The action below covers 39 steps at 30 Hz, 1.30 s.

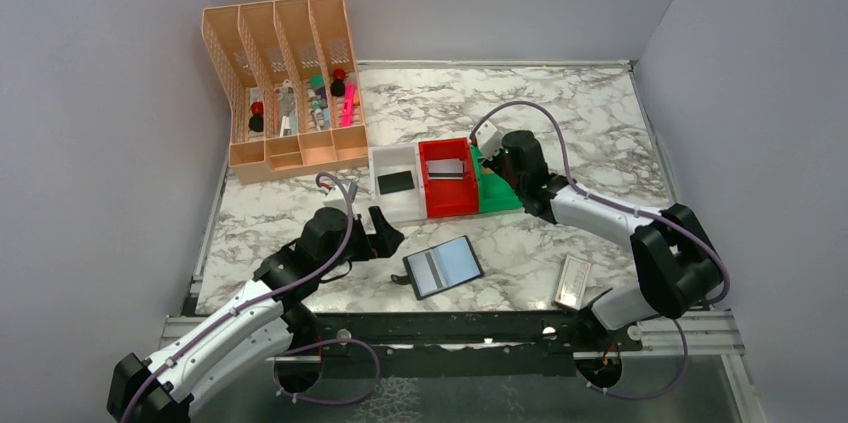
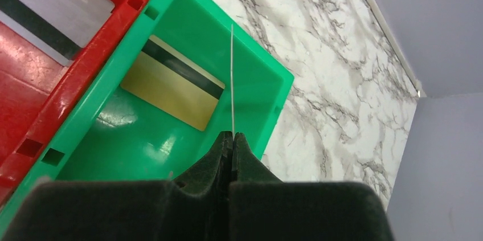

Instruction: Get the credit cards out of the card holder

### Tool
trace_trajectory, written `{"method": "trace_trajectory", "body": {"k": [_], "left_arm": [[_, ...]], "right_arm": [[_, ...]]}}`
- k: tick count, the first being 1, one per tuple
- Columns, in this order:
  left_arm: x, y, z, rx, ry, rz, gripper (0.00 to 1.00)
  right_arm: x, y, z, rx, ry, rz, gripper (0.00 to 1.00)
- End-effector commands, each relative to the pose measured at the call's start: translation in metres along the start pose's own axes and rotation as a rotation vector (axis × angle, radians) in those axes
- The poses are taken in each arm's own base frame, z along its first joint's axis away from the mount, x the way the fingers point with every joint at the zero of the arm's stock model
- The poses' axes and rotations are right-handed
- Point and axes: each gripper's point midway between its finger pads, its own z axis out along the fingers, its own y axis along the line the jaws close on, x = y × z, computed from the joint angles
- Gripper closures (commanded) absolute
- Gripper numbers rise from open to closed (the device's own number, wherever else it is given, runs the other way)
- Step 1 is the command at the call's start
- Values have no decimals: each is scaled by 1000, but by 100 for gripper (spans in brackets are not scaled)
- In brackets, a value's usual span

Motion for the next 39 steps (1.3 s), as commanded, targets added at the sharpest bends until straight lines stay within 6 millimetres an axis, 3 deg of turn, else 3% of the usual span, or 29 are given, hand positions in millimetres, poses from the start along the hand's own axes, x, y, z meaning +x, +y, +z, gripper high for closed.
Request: {"method": "trace_trajectory", "body": {"k": [1,6,15,22,25,30,34,39], "left_arm": [[-5,-8,-2,37,-10,15,1],[-5,-8,0,33,-2,29,1],[-4,-5,1,23,-3,25,1],[-1,-4,3,17,9,25,1],[-1,-4,3,18,9,24,1],[0,-4,2,25,11,20,1],[1,-6,1,33,13,14,1],[4,-10,1,59,22,-3,1]], "right_arm": [[1,11,10,-78,2,-63,99],[17,11,26,-57,68,-135,99],[27,9,46,-32,119,-167,99],[43,26,50,-99,170,-156,91],[45,33,47,-133,176,-143,82],[43,30,40,-130,171,-115,72],[39,17,33,-71,175,-83,69],[13,-10,19,13,150,36,67]]}}
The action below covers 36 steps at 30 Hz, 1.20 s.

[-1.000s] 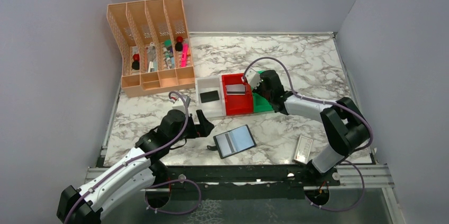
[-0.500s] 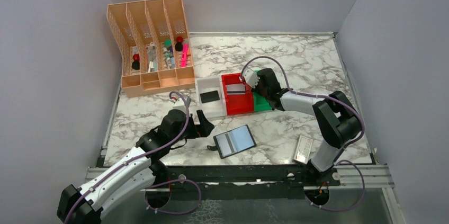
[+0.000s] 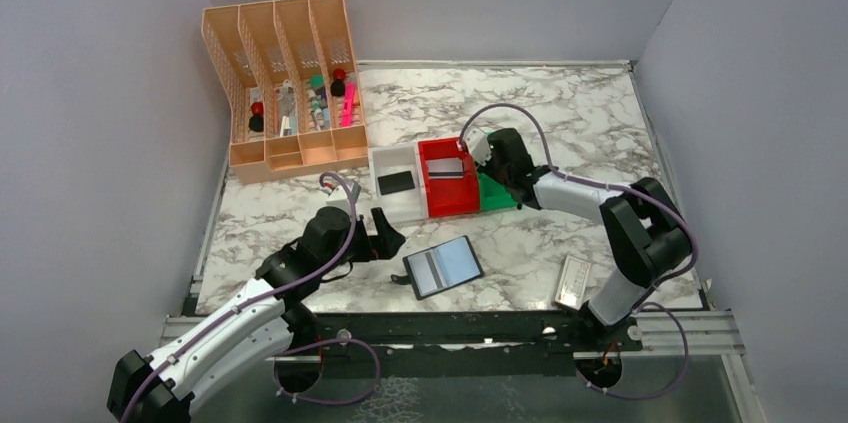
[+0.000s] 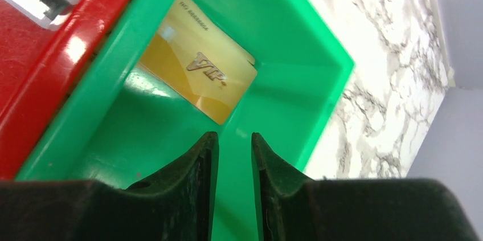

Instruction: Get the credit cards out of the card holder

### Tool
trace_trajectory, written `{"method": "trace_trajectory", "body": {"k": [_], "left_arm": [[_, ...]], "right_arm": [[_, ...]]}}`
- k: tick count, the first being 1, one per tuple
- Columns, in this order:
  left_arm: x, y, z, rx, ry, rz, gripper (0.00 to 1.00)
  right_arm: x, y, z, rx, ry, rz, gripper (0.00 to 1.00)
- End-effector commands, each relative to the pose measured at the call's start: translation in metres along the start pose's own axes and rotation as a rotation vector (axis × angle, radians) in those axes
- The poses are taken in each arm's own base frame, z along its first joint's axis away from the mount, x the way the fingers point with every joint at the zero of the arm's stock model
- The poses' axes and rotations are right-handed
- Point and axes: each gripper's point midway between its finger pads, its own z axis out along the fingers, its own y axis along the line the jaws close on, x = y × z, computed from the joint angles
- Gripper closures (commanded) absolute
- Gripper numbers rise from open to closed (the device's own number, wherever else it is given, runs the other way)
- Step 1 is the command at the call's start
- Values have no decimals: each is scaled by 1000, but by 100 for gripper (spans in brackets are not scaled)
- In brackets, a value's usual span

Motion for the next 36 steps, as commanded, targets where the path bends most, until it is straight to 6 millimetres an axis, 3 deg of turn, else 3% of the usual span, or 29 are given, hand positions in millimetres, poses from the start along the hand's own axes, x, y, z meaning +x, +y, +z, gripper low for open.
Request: {"method": "trace_trajectory", "body": {"k": [1,4,7,9,11,15,25,30,36], "left_arm": [[0,-12,-1,69,-3,-27,1],[5,-17,1,106,14,-53,1],[11,-19,2,123,31,-77,1],[15,-19,2,128,42,-90,2],[18,-18,1,130,49,-99,2],[20,-12,-2,110,45,-109,3],[20,-16,-6,145,31,-140,10],[25,-15,-4,146,45,-150,11],[27,-16,-3,155,54,-150,11]], "right_arm": [[-29,-40,-29,103,-47,184,67],[-54,-51,-57,88,-106,455,66],[-74,-26,-92,-107,-166,691,64],[-90,14,-118,-353,-224,826,64],[-103,60,-147,-645,-337,850,63],[-87,118,-179,-898,-335,952,62],[-56,216,-203,-1032,-177,915,60],[-57,242,-202,-1021,-133,875,61],[-46,253,-177,-880,-41,852,61]]}}
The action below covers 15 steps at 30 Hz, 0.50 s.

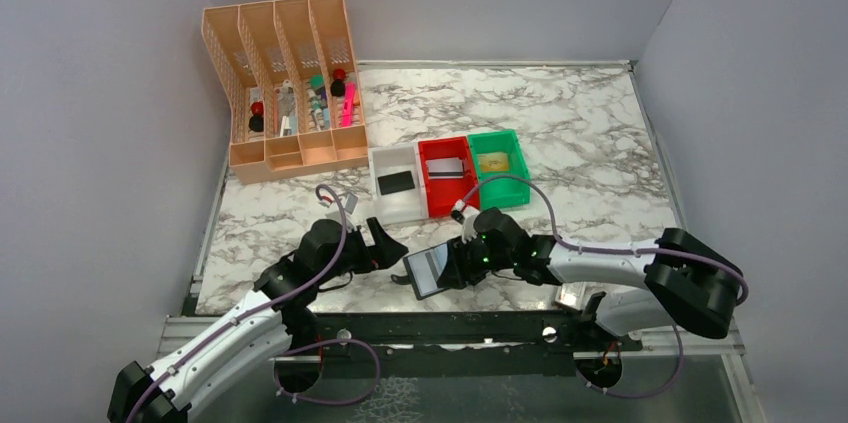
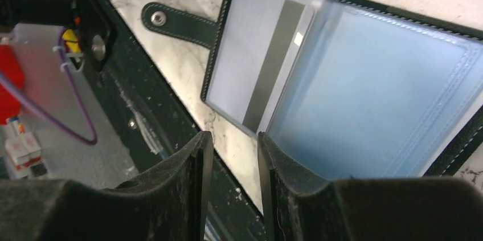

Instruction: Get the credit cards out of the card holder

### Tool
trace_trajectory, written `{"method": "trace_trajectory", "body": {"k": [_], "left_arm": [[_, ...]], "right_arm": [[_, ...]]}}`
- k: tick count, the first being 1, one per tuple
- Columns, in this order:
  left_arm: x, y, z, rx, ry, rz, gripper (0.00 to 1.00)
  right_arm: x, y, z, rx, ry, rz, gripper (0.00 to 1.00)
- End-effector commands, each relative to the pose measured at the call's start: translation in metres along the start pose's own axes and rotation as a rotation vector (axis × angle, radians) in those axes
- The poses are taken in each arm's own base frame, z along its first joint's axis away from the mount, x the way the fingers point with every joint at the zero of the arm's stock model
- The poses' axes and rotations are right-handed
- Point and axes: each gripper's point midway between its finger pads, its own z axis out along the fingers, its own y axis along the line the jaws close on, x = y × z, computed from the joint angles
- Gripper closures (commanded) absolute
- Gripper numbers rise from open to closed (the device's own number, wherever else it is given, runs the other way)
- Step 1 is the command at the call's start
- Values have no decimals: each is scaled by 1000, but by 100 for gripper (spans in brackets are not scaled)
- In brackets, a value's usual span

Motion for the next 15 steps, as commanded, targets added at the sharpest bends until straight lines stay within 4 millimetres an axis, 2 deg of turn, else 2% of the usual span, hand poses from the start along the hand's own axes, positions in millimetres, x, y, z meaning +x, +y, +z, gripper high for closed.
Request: {"method": "trace_trajectory", "body": {"k": [1,5,12,13,15], "left_arm": [[-1,-7,1,43,0,-2,11],[1,-6,4,48,2,1,11],[7,-6,5,58,33,7,11],[8,-6,4,56,34,9,11],[7,-5,4,52,30,15,11]], "right_arm": [[-18,-12,9,115,-64,4,60],[-15,-13,19,143,-29,-9,60],[1,-39,33,323,27,-15,61],[4,-42,33,355,29,-18,62],[5,-46,33,400,30,-27,71]]}}
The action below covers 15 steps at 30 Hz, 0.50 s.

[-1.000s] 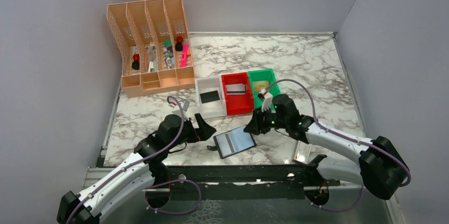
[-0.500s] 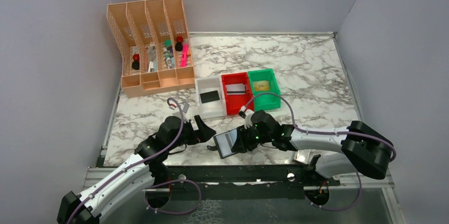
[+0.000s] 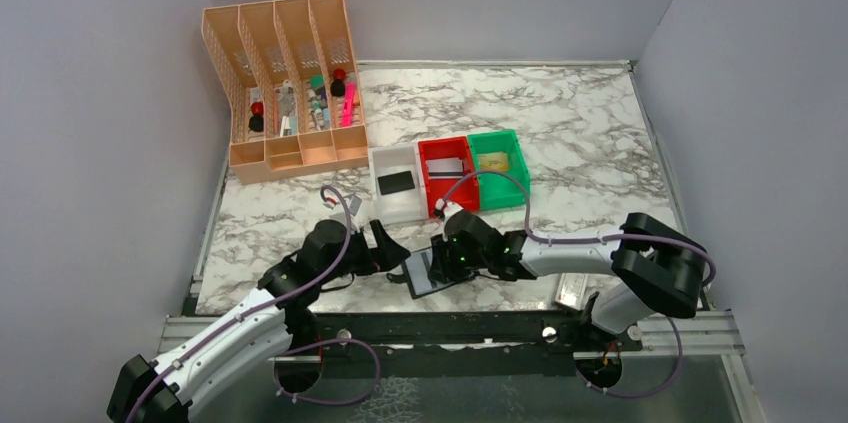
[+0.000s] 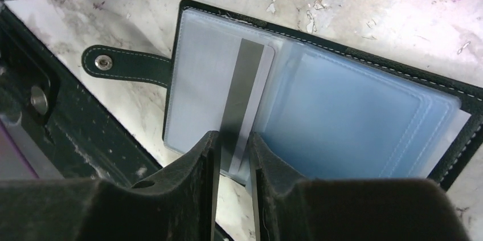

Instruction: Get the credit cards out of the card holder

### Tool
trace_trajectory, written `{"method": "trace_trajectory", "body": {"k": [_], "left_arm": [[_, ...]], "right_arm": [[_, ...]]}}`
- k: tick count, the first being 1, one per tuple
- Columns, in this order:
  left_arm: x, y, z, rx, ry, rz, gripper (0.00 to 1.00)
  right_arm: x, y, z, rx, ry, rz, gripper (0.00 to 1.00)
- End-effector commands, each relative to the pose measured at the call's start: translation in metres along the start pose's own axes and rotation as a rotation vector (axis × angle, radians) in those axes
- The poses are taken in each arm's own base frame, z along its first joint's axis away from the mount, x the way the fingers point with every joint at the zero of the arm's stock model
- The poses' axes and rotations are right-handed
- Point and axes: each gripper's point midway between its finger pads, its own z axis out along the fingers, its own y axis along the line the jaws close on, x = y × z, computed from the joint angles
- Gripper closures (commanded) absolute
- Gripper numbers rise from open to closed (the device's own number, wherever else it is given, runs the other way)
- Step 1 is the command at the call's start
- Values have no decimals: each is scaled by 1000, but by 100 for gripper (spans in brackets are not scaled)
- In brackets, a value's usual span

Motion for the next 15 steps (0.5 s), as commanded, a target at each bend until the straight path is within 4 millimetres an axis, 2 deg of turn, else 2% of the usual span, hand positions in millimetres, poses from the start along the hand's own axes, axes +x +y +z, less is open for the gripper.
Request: {"method": "trace_trajectory", "body": {"k": [1,3,7,10,15], "left_arm": [[-1,-4,-1,32,-6,19,11],[-3,-4,0,28,-15,21,11],[-2,-7,3,45,-5,22,11],[3,-10,3,66,27,33,11],[13,-16,2,102,91,72,15]], "right_arm": [[17,-29,5,198,35,-10,77],[16,-26,6,201,33,-13,87],[15,-19,6,165,16,4,99],[14,-9,4,99,-3,27,99],[2,19,-5,-47,-68,60,99]]}}
